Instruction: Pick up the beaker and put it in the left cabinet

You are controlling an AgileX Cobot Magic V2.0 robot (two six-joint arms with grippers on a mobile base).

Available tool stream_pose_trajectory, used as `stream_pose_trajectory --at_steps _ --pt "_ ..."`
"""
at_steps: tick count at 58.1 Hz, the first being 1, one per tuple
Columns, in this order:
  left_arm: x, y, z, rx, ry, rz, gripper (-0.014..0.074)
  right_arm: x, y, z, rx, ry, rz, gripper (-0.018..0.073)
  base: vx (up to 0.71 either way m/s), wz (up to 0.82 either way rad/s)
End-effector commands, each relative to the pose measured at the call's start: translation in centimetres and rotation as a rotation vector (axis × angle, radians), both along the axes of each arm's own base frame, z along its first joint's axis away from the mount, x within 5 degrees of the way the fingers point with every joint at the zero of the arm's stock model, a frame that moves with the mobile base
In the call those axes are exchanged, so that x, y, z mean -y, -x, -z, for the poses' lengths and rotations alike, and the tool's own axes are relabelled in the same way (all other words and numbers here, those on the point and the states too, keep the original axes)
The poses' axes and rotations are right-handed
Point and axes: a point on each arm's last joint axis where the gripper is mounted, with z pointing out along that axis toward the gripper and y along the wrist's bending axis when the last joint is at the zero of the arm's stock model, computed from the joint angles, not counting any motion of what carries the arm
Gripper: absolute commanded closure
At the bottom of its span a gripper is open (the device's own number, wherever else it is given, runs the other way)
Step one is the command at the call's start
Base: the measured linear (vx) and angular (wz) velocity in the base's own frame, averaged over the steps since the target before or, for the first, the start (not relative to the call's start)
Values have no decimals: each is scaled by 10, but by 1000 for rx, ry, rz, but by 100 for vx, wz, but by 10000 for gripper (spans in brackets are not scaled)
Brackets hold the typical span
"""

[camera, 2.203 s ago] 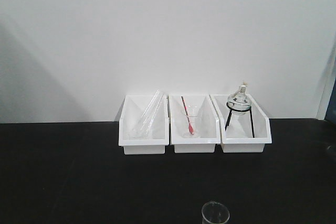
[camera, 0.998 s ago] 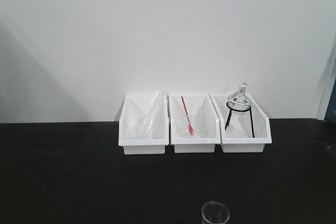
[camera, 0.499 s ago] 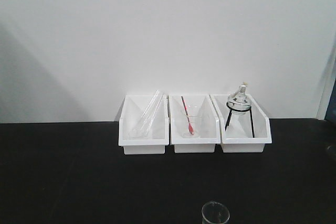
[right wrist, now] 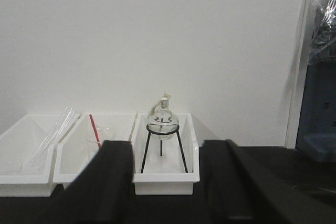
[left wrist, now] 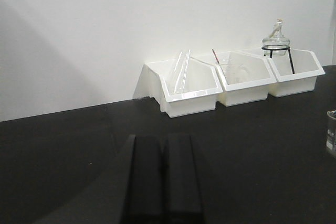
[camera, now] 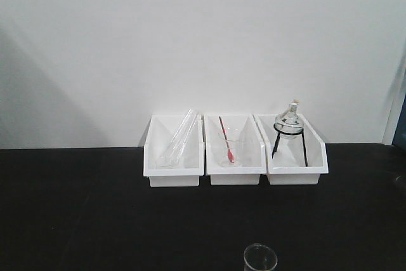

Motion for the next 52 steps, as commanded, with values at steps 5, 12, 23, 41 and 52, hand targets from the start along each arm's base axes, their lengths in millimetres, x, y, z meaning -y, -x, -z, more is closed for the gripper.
stream_pose_trajectory --at_steps 5,12,23,41,52 --pt "0 1 -3 81 33 2 595 3 1 -23 138 -74 29 -123 0 0" --pt "0 1 -3 81 33 2 595 4 1 -23 137 -78 31 -169 0 0" --pt "0 1 -3 81 33 2 595 4 2 -24 153 -81 32 -146 0 0" --pt "0 1 -3 81 33 2 595 -9 -31 -6 142 190 -66 -52 0 0" --pt "0 1 -3 81 33 2 595 -18 -62 26 28 89 -173 -35 0 0"
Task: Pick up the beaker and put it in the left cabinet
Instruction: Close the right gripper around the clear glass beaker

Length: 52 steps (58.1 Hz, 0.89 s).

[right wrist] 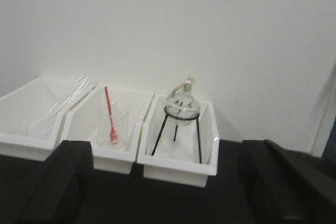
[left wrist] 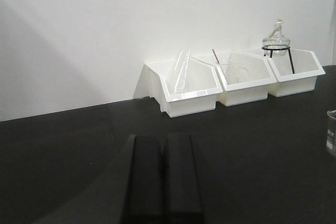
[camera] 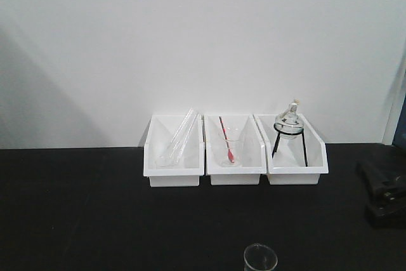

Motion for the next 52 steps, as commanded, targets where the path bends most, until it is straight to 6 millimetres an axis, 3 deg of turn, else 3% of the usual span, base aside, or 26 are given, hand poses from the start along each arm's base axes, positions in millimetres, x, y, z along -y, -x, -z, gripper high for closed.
stream_pose_trajectory --at_steps 1,22,43,52 --pt "0 1 -3 81 33 2 595 -7 -13 -5 65 -53 -78 -35 0 0" --pt "0 1 -3 81 33 2 595 -33 -10 106 -72 -152 -366 -35 0 0" --pt "0 1 -3 81 33 2 595 -42 -25 168 -72 -101 -474 -35 0 0" --pt "0 1 -3 81 33 2 595 -46 -36 184 -106 -96 -522 -35 0 0"
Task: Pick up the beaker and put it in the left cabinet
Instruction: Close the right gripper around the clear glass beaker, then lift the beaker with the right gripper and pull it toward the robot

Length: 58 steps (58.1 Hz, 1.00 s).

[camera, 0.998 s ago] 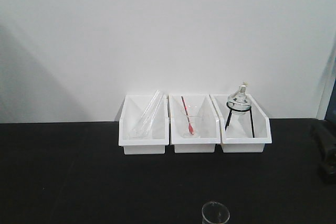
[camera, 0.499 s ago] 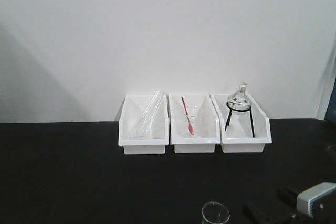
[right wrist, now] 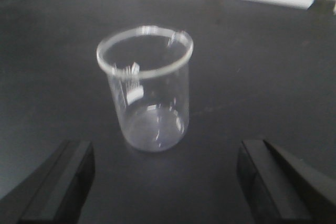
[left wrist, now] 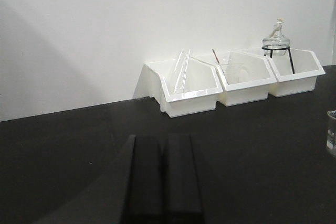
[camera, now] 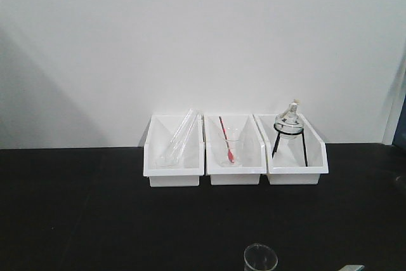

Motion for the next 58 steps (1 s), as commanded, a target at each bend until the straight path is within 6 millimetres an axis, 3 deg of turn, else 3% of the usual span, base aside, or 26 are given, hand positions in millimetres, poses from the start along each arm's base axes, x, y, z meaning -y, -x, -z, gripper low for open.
stream_pose_trajectory --at_steps 1,37,58 --pt "0 1 -3 81 33 2 595 -7 -14 -22 222 -119 -57 -35 0 0" --pt "0 1 -3 81 33 2 595 -15 -57 -9 260 -139 -145 -35 0 0" --pt "0 1 -3 81 33 2 595 -45 -69 -13 294 -161 -194 -35 0 0"
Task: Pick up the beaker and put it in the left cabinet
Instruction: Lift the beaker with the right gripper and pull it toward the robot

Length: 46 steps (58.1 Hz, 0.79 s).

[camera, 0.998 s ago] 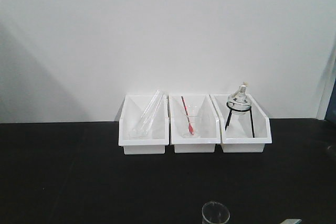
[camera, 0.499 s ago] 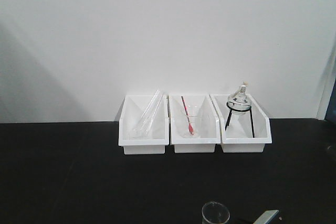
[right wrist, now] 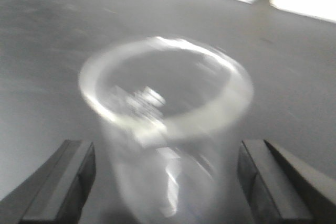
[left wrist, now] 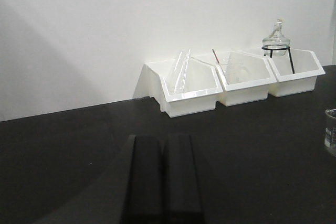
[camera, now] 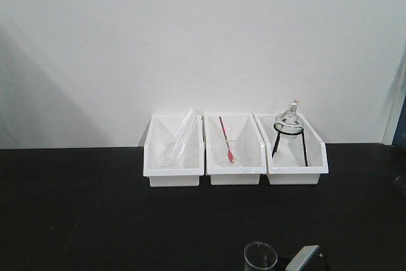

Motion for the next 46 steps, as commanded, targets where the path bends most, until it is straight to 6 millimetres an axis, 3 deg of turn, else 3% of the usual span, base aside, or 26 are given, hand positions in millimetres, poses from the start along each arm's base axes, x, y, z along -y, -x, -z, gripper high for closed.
stream_pose_trajectory --at_steps 1,19,25,37,46 --pt "0 1 -3 81 33 2 595 -11 -11 -36 209 -169 -6 -35 0 0" --pt "0 1 -3 81 33 2 595 -31 -27 -31 215 -207 99 9 0 0" --pt "0 1 -3 81 33 2 595 -37 -26 -30 210 -213 104 113 0 0" --pt "0 1 -3 81 33 2 595 -38 -25 -34 216 -223 103 557 0 0" --pt "0 1 -3 81 33 2 595 -37 -26 -53 175 -239 124 571 0 0"
